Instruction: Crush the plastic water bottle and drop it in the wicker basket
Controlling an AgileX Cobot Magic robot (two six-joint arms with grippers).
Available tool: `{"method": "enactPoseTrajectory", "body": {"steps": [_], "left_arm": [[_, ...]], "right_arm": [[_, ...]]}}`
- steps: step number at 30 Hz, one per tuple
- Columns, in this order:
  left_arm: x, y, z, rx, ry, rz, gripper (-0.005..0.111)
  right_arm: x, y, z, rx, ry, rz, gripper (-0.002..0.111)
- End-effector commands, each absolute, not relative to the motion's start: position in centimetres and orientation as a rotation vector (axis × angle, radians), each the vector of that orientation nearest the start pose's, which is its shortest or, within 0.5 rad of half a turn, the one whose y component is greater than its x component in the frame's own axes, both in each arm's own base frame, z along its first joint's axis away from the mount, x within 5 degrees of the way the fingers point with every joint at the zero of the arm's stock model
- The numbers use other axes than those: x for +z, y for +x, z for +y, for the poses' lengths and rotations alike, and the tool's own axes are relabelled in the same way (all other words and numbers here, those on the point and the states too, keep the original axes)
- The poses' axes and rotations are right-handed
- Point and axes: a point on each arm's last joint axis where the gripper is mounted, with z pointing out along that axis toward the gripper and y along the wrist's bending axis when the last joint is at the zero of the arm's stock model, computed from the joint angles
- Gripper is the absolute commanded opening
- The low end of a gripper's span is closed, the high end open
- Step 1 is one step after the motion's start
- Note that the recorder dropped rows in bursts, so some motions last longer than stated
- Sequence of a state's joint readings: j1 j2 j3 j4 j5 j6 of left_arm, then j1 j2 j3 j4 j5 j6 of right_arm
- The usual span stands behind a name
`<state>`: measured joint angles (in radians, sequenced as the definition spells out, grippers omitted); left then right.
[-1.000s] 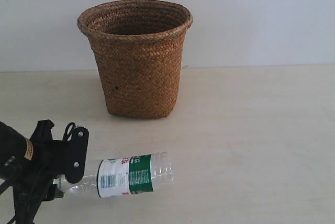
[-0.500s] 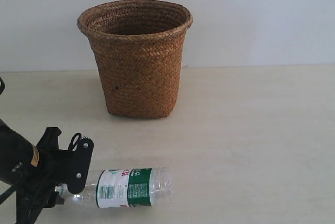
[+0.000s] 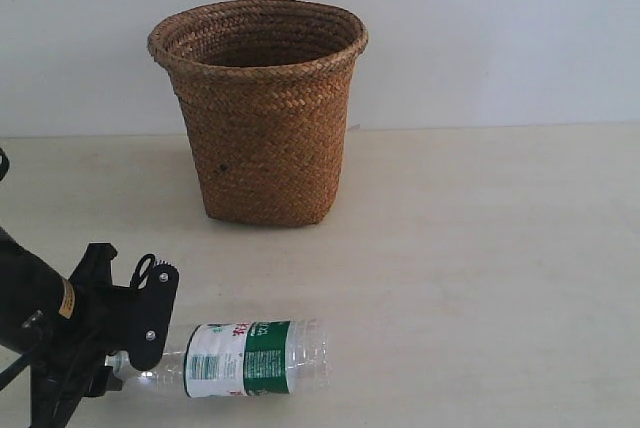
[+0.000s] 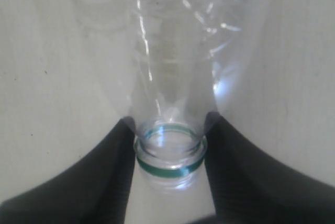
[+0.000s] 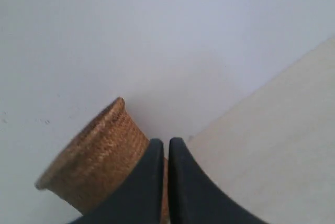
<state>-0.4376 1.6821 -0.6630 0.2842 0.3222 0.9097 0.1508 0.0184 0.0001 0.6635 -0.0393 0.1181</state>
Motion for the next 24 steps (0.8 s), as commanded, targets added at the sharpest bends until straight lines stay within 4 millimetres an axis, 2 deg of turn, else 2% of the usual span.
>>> {"method": "enactPoseTrajectory", "body": {"steps": [1, 2, 5, 7, 9, 12, 16, 18, 20, 24], "left_arm": [[12.6, 24.4, -10.7, -0.339, -2.443, -2.362, 0.004], [12.7, 24.4, -10.7, -0.342, -2.445, -2.364, 0.004], [13.4, 24.3, -10.7, -0.356, -2.452, -2.388, 0.004], [13.6, 24.3, -10.6, -0.361, -2.454, -2.392, 0.004], [13.8, 24.3, -10.6, -0.366, -2.459, -2.397, 0.004], [13.8, 24.3, -10.6, -0.366, -2.459, -2.397, 0.004], [13.8, 24.3, -10.7, -0.365, -2.456, -2.404, 0.004], [13.8, 24.3, -10.7, -0.353, -2.442, -2.422, 0.004], [13.8, 24.3, -10.7, -0.353, -2.444, -2.430, 0.004], [13.8, 24.4, -10.8, -0.358, -2.457, -2.439, 0.004]], "right_arm": [[22.8, 5.4, 1.0, 0.805, 0.493, 1.435, 0.000], [23.7, 5.1, 1.2, 0.806, 0.449, 1.455, 0.000], [28.6, 5.0, 2.1, 0.792, 0.308, 1.527, 0.000], [30.0, 6.0, 2.7, 0.787, 0.264, 1.620, 0.000], [30.6, 7.2, 3.4, 0.803, 0.222, 1.724, 0.000], [30.0, 10.1, 4.8, 0.847, 0.163, 1.918, 0.000], [27.9, 13.5, 6.4, 0.949, 0.139, 2.114, 0.000], [27.1, 14.8, 6.9, 1.008, 0.149, 2.154, 0.000], [26.2, 15.9, 7.7, 1.050, 0.056, 2.189, 0.000], [25.4, 17.7, 9.4, 1.280, -0.054, 2.190, 0.000]]}}
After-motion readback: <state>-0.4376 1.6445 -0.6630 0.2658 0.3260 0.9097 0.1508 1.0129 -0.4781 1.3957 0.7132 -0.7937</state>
